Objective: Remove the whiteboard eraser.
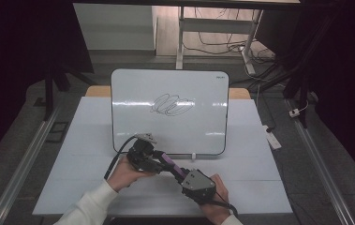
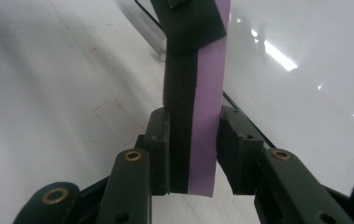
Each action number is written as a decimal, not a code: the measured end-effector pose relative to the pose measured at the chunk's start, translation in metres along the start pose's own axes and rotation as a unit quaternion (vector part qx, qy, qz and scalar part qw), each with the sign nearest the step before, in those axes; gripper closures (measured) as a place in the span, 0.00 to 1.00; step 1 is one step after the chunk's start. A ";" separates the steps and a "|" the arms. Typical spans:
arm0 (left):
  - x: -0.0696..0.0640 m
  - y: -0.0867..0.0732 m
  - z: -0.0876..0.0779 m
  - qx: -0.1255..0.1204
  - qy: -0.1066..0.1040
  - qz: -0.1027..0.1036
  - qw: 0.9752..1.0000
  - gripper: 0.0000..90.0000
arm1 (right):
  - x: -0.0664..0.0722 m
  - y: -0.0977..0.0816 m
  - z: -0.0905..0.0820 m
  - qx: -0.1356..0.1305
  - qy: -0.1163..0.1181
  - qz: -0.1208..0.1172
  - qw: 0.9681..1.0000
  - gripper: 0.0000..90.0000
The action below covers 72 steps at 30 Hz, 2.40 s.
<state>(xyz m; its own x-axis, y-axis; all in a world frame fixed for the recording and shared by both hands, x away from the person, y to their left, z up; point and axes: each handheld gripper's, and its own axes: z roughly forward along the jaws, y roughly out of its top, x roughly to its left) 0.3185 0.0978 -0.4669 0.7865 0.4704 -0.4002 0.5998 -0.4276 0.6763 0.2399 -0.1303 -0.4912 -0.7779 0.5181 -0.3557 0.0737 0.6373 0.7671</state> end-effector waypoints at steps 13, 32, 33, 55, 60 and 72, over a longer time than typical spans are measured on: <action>0.003 -0.004 -0.003 0.010 -0.014 0.004 1.000 0.41 | 0.001 -0.001 0.002 -0.001 0.018 -0.002 1.000 0.70; 0.005 -0.011 -0.021 -0.007 -0.010 0.056 0.998 0.42 | -0.048 -0.011 -0.010 -0.030 0.137 0.122 0.983 0.37; 0.005 -0.011 -0.021 -0.008 -0.010 0.058 0.998 0.42 | -0.049 -0.011 -0.010 -0.030 0.141 0.122 0.982 0.37; -0.010 -0.012 -0.016 0.005 -0.046 0.141 0.989 0.42 | -0.059 -0.006 -0.005 -0.030 0.239 0.151 0.959 0.31; -0.012 -0.012 -0.013 0.015 -0.054 0.154 0.986 0.42 | -0.058 -0.006 0.002 -0.020 0.272 0.155 0.949 0.30; -0.021 -0.013 -0.009 0.017 -0.093 0.182 0.979 0.42 | -0.051 -0.005 0.016 -0.003 0.342 0.163 0.925 0.30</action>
<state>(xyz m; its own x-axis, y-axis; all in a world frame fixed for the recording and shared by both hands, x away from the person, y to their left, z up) 0.2928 0.1000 -0.4619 0.9604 0.1339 -0.2442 0.2764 -0.5671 0.7759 0.2889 -0.1508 -0.4857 -0.9281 0.1986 0.3148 0.3722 0.5059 0.7781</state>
